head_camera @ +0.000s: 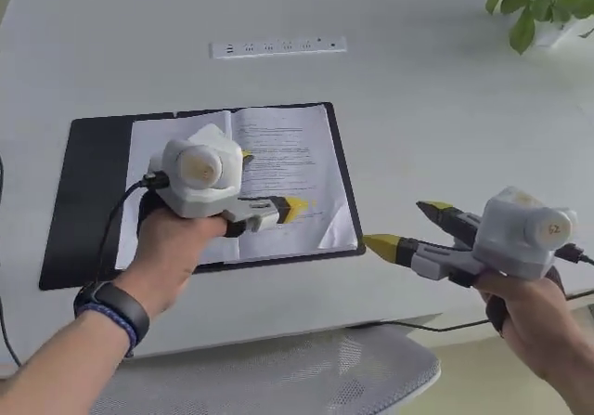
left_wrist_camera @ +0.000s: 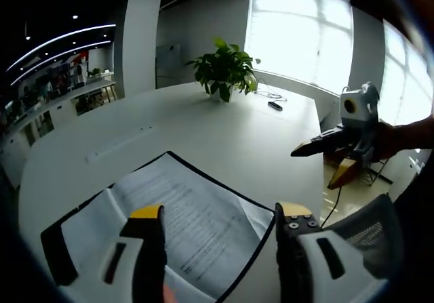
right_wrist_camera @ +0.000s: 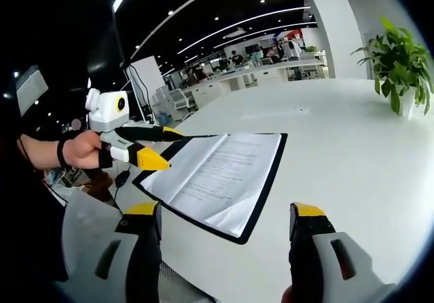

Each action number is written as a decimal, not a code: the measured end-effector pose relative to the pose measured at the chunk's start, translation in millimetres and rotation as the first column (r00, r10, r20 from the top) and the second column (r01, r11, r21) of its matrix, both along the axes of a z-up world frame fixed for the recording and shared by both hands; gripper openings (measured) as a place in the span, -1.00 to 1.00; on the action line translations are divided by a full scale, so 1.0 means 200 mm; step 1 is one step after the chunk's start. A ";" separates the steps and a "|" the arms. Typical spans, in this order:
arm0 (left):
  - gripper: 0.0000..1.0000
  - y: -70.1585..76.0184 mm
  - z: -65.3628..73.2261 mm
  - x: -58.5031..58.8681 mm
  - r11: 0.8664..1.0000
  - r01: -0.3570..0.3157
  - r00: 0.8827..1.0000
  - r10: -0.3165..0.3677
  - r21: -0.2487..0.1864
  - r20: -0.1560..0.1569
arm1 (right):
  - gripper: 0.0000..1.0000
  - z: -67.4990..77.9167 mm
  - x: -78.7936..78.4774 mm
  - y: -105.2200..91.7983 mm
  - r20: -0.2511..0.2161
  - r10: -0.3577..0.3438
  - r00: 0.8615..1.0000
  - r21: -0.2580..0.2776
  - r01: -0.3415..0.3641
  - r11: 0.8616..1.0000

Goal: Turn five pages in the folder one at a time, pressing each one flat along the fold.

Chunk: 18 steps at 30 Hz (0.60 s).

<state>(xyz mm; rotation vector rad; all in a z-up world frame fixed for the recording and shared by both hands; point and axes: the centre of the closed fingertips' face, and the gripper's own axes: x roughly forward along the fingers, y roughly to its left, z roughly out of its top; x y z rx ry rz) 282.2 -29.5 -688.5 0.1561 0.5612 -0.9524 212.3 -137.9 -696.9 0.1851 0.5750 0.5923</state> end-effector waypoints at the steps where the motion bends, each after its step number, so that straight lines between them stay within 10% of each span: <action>1: 0.30 -0.02 -0.01 0.00 1.000 0.006 1.000 -0.006 0.004 -0.002 | 0.53 0.00 0.00 0.00 -0.001 0.002 1.000 -0.002 -0.002 1.000; 18: 0.28 -0.25 -0.31 -0.03 0.993 0.067 0.996 -0.061 0.098 -0.062 | 0.51 -0.03 -0.02 -0.06 -0.019 0.010 1.000 0.006 -0.010 1.000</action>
